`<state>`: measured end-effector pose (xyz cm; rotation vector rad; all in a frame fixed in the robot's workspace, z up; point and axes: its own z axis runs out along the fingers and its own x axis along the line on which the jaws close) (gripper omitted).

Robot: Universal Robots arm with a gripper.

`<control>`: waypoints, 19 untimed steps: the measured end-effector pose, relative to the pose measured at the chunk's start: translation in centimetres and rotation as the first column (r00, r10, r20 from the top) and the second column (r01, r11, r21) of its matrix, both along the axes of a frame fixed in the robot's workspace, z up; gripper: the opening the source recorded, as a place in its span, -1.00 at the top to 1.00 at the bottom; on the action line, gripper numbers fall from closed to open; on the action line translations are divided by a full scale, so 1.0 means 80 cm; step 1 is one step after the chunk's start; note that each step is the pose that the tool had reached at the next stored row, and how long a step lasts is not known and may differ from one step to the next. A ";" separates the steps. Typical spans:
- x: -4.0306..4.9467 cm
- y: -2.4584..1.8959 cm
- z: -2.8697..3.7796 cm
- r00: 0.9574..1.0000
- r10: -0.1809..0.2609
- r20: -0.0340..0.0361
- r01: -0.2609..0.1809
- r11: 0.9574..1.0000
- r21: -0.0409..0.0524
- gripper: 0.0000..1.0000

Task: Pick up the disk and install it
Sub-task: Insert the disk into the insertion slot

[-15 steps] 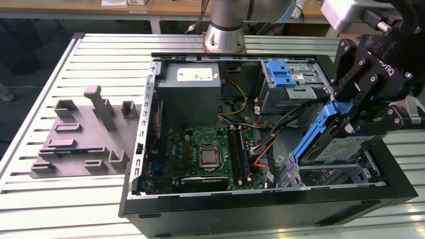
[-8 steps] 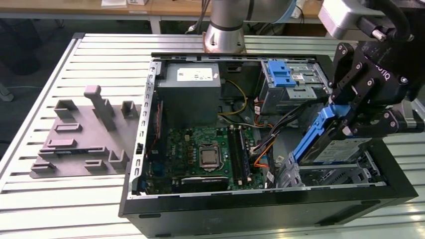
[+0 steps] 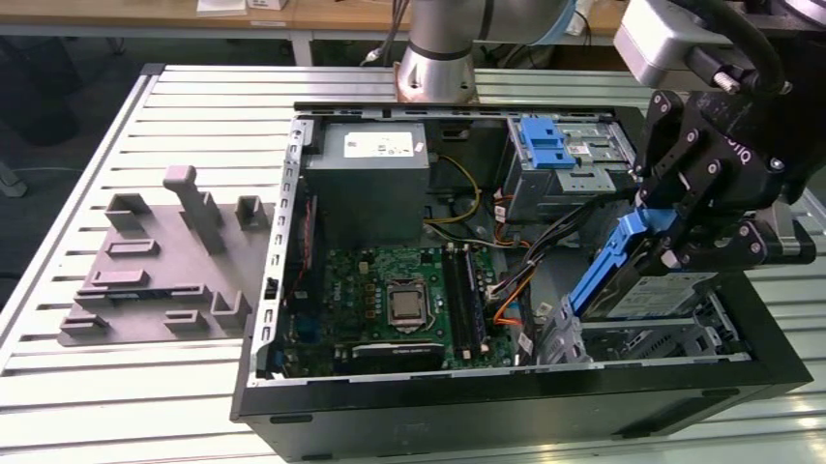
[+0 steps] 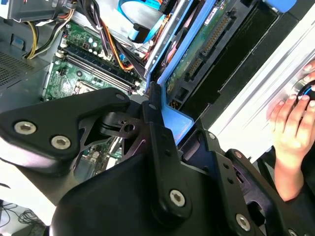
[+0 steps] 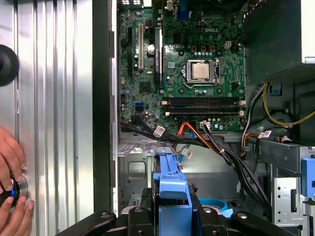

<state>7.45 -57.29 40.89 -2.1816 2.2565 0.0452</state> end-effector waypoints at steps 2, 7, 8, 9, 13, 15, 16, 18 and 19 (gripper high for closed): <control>0.000 0.0000 0.0000 1.000 0.000 0.000 0.000 1.000 0.000 0.27; 0.000 0.0000 -0.0021 1.000 0.000 0.000 0.000 1.000 0.000 0.27; 0.000 0.0000 -0.0031 1.000 0.000 0.000 0.000 1.000 0.000 0.27; 0.000 0.0000 -0.0043 1.000 0.000 0.000 0.000 1.000 0.000 0.27; 0.000 0.0000 -0.0098 1.000 0.000 0.000 0.000 1.000 0.000 0.27; 0.000 0.0000 -0.0128 1.000 0.000 0.000 0.000 1.000 0.000 0.27; 0.000 0.0000 -0.0142 1.000 0.000 0.000 0.000 1.000 0.000 0.27; 0.000 0.0000 -0.0169 1.000 0.000 0.000 0.000 1.000 0.000 0.27; 0.000 0.0000 -0.0181 1.000 0.000 0.000 0.000 1.000 0.000 0.27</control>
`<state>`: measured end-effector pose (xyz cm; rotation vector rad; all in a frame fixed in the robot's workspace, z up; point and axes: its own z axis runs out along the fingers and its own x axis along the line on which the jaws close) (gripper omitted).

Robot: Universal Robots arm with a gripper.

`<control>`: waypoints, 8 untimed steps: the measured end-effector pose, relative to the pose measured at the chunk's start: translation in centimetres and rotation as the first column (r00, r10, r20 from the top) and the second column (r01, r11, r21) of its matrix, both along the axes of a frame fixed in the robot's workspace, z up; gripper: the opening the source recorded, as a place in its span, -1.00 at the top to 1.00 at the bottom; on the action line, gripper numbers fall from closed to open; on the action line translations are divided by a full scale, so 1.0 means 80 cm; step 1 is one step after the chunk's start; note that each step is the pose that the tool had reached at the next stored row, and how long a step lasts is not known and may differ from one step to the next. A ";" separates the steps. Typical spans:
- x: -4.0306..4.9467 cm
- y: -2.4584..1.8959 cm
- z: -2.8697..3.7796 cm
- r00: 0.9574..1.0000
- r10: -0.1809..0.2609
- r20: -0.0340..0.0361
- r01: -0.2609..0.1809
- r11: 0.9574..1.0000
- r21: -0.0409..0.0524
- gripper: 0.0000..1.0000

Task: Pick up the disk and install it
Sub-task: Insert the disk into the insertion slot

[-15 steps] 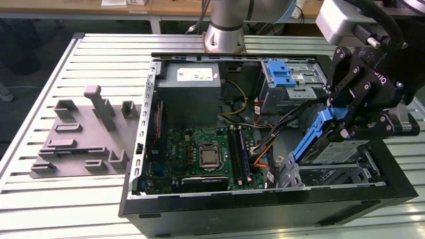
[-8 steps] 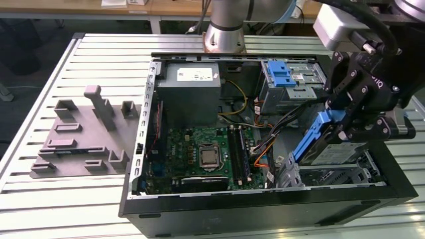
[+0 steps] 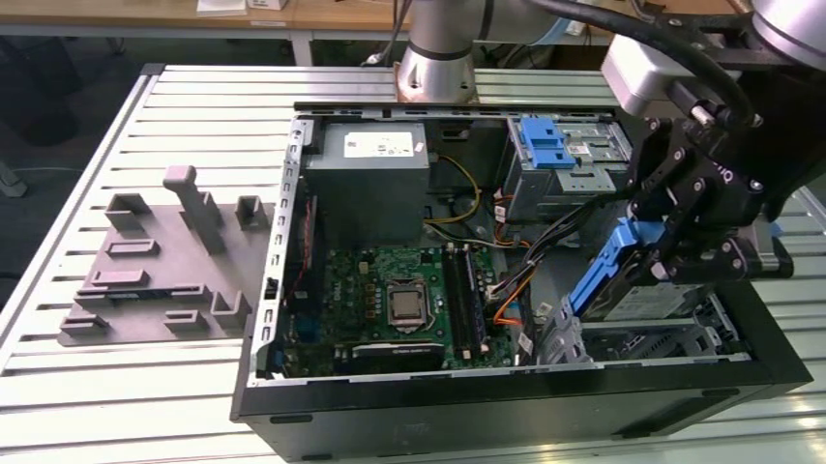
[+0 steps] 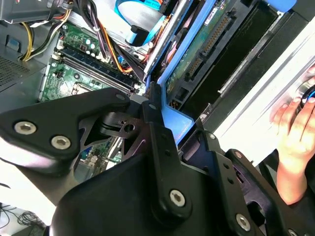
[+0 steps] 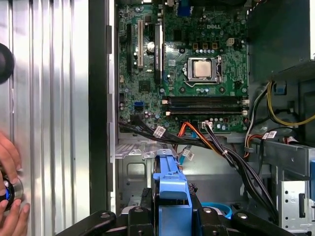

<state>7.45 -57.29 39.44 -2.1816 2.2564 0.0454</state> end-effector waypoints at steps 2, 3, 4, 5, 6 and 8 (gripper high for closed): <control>0.000 0.0000 -0.0023 1.000 0.000 0.000 0.000 1.000 0.000 0.27; 0.000 0.0000 -0.0034 1.000 0.000 0.000 0.000 1.000 0.000 0.27; 0.000 0.0000 -0.0046 1.000 0.000 0.000 0.000 1.000 0.000 0.27; 0.000 0.0000 -0.0058 1.000 0.000 0.000 0.000 1.000 0.000 0.27; 0.000 0.0000 -0.0071 1.000 0.000 0.000 0.000 1.000 0.000 0.27; 0.000 0.0000 -0.0096 1.000 0.000 0.000 0.000 1.000 0.000 0.27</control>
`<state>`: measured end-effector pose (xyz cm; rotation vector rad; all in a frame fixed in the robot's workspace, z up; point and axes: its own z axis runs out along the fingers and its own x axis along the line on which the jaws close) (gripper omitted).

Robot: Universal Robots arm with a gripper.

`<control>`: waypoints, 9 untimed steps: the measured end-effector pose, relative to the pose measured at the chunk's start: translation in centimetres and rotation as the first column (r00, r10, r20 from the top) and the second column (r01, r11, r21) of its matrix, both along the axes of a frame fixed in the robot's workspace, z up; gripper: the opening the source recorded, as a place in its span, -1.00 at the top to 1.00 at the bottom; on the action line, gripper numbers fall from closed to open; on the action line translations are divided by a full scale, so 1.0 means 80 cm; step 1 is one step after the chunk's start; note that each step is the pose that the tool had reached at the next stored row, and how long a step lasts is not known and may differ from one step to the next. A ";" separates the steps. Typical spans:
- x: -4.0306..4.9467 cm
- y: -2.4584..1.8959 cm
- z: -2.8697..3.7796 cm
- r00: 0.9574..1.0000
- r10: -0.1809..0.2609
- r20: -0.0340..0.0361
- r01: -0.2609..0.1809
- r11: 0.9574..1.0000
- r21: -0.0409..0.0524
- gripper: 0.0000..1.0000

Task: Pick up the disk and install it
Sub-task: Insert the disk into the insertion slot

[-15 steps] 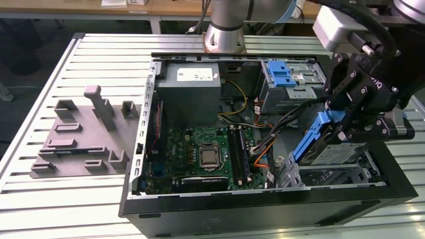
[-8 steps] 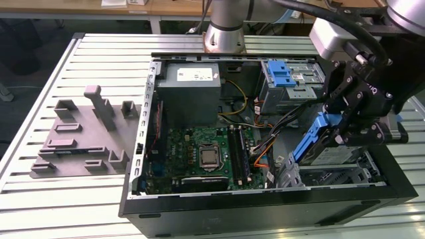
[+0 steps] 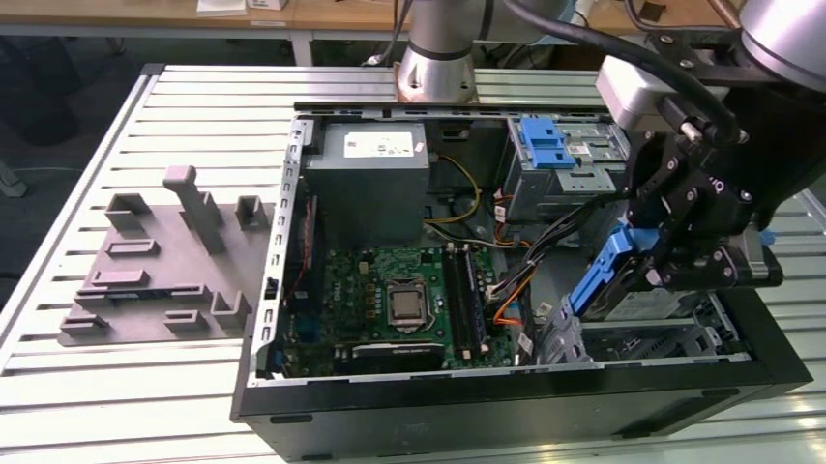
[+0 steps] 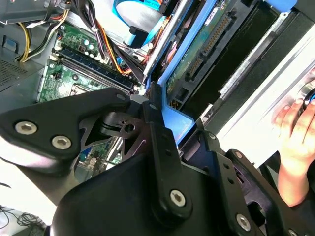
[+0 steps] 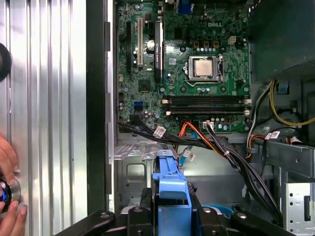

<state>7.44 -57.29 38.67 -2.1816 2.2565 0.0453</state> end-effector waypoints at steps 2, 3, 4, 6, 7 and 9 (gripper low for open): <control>0.000 0.0000 -0.0025 1.000 0.000 0.000 0.000 1.000 0.000 0.27; 0.000 0.0000 -0.0038 1.000 0.000 0.000 0.000 1.000 0.000 0.27; 0.000 0.0000 -0.0051 1.000 0.000 0.000 0.000 1.000 0.000 0.27; 0.000 0.0000 -0.0078 1.000 0.000 0.000 0.000 1.000 0.000 0.27; 0.000 0.0000 -0.0091 1.000 0.000 0.000 0.000 1.000 0.000 0.27; 0.000 0.0000 -0.0117 1.000 0.000 0.000 0.000 1.000 0.000 0.27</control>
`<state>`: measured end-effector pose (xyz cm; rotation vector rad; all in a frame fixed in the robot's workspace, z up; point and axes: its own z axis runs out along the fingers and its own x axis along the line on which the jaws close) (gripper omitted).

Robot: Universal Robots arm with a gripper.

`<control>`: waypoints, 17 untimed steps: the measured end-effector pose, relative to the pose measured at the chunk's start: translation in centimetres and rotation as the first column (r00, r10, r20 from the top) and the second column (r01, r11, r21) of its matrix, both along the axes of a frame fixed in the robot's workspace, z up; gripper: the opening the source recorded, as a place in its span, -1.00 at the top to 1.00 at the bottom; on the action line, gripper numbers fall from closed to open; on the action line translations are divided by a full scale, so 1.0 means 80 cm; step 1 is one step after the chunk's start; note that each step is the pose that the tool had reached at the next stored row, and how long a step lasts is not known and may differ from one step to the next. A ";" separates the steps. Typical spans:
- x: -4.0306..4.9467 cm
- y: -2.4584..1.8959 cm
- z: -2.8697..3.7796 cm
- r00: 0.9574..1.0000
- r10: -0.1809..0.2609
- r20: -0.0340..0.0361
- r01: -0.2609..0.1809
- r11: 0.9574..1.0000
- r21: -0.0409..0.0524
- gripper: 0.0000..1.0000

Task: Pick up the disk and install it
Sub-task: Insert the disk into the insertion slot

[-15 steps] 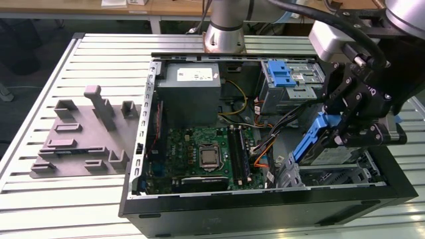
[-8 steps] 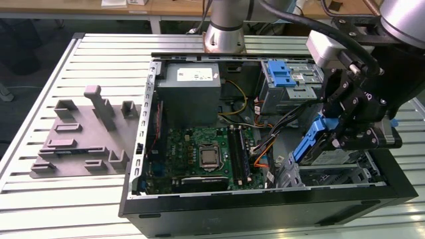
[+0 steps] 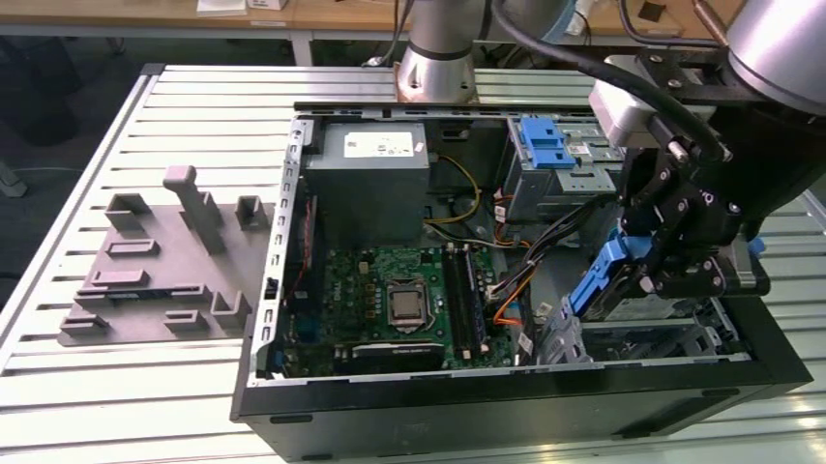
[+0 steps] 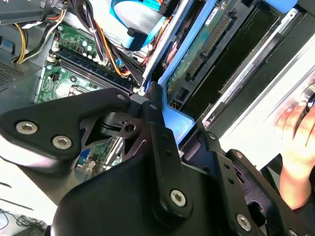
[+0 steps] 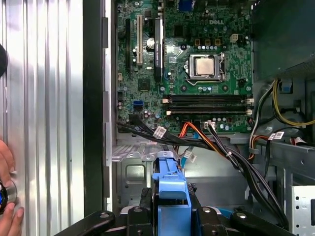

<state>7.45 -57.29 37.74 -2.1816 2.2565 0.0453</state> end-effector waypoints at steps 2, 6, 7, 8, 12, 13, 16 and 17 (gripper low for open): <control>0.000 0.0000 -0.0025 1.000 0.000 0.000 0.000 1.000 0.000 0.27; 0.000 0.0000 -0.0078 1.000 0.000 0.000 0.000 1.000 0.000 0.27; 0.000 0.0000 -0.0091 1.000 0.000 0.000 0.000 1.000 0.000 0.27; 0.000 0.0000 -0.0103 1.000 0.000 0.000 0.000 1.000 0.000 0.27; 0.000 0.0000 -0.0153 1.000 0.000 0.000 0.000 1.000 0.000 0.27; 0.000 0.0000 -0.0165 1.000 0.000 0.000 0.000 1.000 0.000 0.27; 0.000 0.0000 -0.0203 1.000 0.000 0.000 0.000 1.000 0.000 0.27; 0.000 0.0000 -0.0214 1.000 0.000 0.000 0.000 1.000 0.000 0.27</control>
